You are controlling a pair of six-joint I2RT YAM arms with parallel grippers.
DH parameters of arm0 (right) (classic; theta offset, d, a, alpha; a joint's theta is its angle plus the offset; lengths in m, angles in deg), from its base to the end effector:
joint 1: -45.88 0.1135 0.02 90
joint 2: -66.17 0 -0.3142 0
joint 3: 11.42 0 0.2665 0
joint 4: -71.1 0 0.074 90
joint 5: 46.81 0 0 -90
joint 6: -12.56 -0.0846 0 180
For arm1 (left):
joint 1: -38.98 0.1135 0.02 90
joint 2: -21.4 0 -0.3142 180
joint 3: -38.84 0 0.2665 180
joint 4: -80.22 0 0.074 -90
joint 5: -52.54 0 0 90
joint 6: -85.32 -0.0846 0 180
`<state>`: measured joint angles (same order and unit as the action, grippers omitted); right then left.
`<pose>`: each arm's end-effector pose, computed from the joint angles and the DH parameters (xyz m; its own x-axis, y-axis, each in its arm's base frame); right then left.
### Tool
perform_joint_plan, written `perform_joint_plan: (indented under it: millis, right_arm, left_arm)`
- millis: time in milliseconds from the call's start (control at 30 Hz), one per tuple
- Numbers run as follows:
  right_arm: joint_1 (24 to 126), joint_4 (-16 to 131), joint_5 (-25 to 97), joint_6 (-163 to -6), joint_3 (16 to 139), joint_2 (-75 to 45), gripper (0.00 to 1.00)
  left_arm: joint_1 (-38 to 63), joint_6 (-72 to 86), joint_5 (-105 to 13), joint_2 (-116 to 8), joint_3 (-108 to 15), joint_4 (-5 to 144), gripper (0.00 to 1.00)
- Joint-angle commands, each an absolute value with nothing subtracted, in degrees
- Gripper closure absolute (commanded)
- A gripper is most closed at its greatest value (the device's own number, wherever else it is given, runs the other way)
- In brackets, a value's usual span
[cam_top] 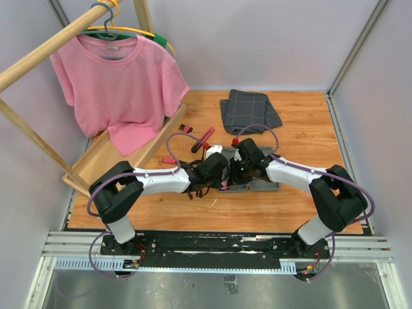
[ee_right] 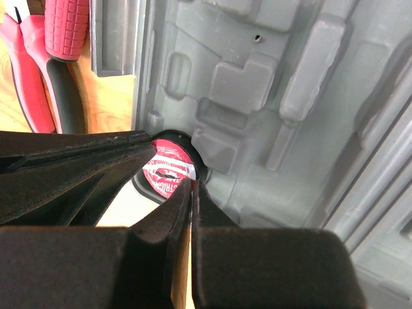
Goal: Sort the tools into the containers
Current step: Adjust the engineering item in the storage box.
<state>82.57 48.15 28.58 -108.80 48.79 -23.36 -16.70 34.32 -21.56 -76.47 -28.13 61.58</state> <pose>0.2640 0.2233 0.1739 -0.9069 -0.0477 -0.4187 -0.2693 0.8298 0.4888 0.2404 -0.3111 0.1697 -0.7702 0.0547 -0.6355 0.2694 0.9310 -0.2464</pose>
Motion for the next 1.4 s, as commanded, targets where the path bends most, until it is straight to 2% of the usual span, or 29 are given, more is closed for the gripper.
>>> perform_joint_plan:
  millis: [0, 433, 567, 867, 1367]
  right_arm:
    - [85.1, 44.3, 33.7, -108.2, 45.0, -27.0, 1.0]
    - [85.6, 47.6, 33.6, -109.4, 41.0, -29.4, 0.99]
    - [85.7, 48.9, 31.5, -109.0, 41.5, -26.5, 0.99]
    - [85.7, 50.6, 27.9, -109.0, 44.8, -16.2, 0.89]
    - [85.5, 49.7, 34.5, -110.6, 42.1, -14.3, 0.91]
  left_arm:
    - [-16.9, 34.2, -23.0, -78.4, -25.8, 60.0, 0.99]
    - [-17.1, 34.9, -23.3, -78.7, -24.1, 60.8, 1.0]
    - [-17.1, 34.7, -22.7, -78.3, -23.9, 60.4, 1.0]
    - [-17.1, 33.8, -20.5, -77.8, -24.9, 59.2, 1.0]
    - [-17.0, 34.0, -19.3, -79.8, -26.1, 56.9, 1.0]
